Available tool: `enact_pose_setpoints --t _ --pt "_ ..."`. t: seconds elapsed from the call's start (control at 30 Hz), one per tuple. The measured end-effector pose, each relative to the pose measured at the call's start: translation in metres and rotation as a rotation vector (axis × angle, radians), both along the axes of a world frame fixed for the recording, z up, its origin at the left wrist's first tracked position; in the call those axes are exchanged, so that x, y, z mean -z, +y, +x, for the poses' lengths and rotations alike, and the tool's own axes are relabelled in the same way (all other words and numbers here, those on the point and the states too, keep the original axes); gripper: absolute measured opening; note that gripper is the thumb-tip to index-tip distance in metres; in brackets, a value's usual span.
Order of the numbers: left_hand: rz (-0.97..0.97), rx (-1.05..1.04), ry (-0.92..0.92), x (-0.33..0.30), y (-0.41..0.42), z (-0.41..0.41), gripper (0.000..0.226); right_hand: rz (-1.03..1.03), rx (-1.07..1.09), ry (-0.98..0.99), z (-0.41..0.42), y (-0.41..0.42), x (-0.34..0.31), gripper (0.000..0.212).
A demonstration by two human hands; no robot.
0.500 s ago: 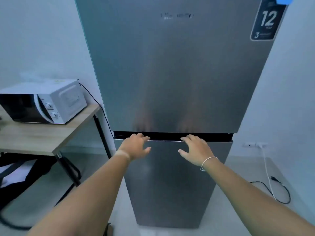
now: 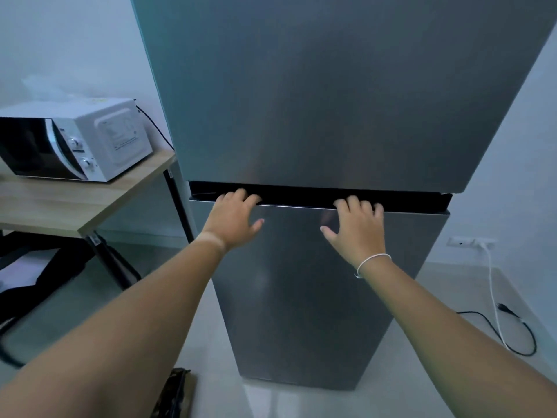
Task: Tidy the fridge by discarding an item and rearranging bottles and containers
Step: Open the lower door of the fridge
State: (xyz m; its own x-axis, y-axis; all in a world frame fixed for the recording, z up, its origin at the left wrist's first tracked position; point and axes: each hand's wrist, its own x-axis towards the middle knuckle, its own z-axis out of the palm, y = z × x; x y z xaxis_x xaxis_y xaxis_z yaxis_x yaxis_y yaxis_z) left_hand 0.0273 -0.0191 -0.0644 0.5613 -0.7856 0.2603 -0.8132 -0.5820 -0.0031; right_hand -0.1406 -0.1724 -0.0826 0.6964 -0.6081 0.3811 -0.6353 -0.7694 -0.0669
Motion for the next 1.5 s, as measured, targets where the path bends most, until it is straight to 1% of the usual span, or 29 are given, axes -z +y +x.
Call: enact_pose_setpoints --t 0.13,0.3,0.43,0.63,0.77,0.93,1.03,1.13,1.27,1.33,1.43,1.5 --pt "-0.088 -0.028 -0.073 0.013 -0.003 -0.001 0.051 -0.057 0.006 -0.086 0.004 -0.001 0.009 0.051" --pt "-0.133 -0.020 -0.121 0.021 0.000 -0.001 0.053 -0.047 0.018 -0.139 0.005 0.002 0.014 0.054" --pt "-0.125 -0.017 -0.095 0.019 0.003 -0.003 0.053 -0.039 0.033 -0.137 0.007 0.007 0.015 0.054" --pt "-0.038 -0.010 -0.062 0.011 0.006 -0.006 0.053 -0.022 0.050 -0.079 0.005 0.010 0.014 0.061" --pt "-0.041 -0.016 -0.126 0.014 0.012 -0.014 0.051 -0.043 0.059 -0.087 0.003 0.012 0.016 0.062" --pt "-0.039 0.023 -0.193 0.018 0.041 -0.041 0.052 -0.027 0.036 -0.082 -0.017 0.020 0.018 0.062" --pt "-0.012 0.026 -0.246 0.020 0.059 -0.067 0.053 0.056 0.000 -0.080 -0.033 0.032 0.016 0.064" --pt "0.007 0.055 -0.255 0.019 0.073 -0.090 0.057 0.154 -0.007 -0.090 -0.052 0.048 0.013 0.072" --pt "0.086 0.166 -0.251 0.007 0.098 -0.127 0.058 0.265 -0.026 -0.117 -0.087 0.067 0.015 0.087" --pt "0.115 0.232 -0.284 -0.003 0.112 -0.147 0.053 0.330 -0.039 -0.160 -0.106 0.078 0.018 0.090" --pt "0.043 0.353 -0.356 -0.018 0.129 -0.175 0.039 0.425 -0.050 -0.241 -0.128 0.092 0.021 0.091" --pt "-0.017 0.446 -0.385 -0.026 0.139 -0.197 0.038 0.450 -0.057 -0.288 -0.143 0.103 0.025 0.087"
